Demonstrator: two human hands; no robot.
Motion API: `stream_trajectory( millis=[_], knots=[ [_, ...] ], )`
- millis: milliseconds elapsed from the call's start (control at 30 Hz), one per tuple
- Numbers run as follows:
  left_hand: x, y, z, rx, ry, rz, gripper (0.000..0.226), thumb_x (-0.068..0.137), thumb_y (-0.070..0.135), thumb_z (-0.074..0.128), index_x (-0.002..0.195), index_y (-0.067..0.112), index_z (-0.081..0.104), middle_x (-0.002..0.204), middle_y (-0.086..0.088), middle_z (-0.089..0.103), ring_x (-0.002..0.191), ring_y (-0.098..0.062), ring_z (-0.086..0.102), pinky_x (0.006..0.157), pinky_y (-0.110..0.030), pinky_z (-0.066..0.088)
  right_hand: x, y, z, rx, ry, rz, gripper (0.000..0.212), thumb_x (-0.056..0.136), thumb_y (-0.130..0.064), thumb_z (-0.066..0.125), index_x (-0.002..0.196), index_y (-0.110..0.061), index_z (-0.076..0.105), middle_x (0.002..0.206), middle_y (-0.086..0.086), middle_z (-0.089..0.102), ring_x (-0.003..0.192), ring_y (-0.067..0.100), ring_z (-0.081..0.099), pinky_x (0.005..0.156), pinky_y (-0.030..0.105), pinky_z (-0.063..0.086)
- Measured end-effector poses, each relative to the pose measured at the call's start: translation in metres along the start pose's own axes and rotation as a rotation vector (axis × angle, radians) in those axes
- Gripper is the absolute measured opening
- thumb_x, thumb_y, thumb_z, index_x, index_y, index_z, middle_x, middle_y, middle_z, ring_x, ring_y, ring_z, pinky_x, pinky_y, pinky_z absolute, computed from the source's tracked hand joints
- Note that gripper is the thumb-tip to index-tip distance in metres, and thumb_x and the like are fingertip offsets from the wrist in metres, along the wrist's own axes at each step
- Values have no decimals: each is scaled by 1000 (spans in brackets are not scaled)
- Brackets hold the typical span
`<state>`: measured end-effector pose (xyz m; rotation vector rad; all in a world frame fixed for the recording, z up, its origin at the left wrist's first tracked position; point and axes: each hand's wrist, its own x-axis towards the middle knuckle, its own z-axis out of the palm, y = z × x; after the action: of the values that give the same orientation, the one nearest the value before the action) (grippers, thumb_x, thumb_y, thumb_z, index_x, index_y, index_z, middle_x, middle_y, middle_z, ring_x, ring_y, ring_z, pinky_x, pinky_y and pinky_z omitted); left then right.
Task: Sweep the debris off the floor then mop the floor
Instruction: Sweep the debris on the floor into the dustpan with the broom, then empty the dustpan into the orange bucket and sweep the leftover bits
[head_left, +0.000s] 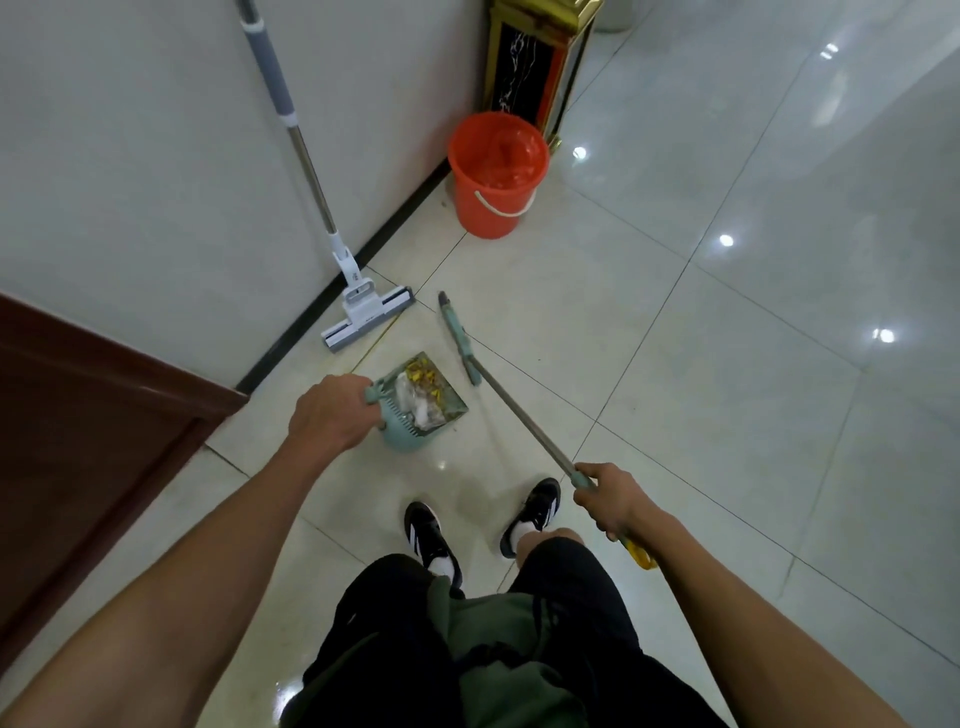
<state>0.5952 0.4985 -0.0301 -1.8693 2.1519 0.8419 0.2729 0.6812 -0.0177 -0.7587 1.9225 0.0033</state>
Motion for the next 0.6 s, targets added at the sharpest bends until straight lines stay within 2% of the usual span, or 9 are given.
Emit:
stream_trajectory(
  millis=[167, 267, 467, 600],
  knots=[
    [11, 31, -4, 24, 37, 2, 23, 90, 41, 58, 79, 23, 67, 70, 2, 63, 68, -23, 64, 66, -35, 57, 17, 7, -30, 15, 72, -2, 41, 94, -7, 48, 133, -14, 55, 79, 11, 58, 53, 19, 50, 41, 23, 47],
    [20, 62, -6, 31, 64, -7, 27, 90, 48, 57, 78, 24, 66, 70, 2, 63, 68, -26, 64, 65, -35, 56, 35, 13, -57, 38, 90, -1, 34, 94, -9, 50, 127, -12, 57, 84, 12, 60, 54, 21, 54, 42, 25, 49],
    [41, 139, -9, -38, 148, -21, 29, 89, 51, 63, 73, 26, 63, 69, 5, 62, 67, -22, 62, 62, -33, 54, 68, 37, -125, 190, 95, 25, 21, 93, -7, 55, 113, -7, 62, 75, 12, 60, 53, 22, 56, 47, 27, 51],
    [52, 193, -10, -129, 193, -52, 28, 90, 50, 63, 69, 32, 59, 71, 3, 64, 69, -25, 63, 68, -38, 58, 90, 61, -173, 251, 104, 36, 21, 94, -8, 55, 113, -4, 62, 74, 12, 61, 52, 21, 57, 47, 27, 51]
  ],
)
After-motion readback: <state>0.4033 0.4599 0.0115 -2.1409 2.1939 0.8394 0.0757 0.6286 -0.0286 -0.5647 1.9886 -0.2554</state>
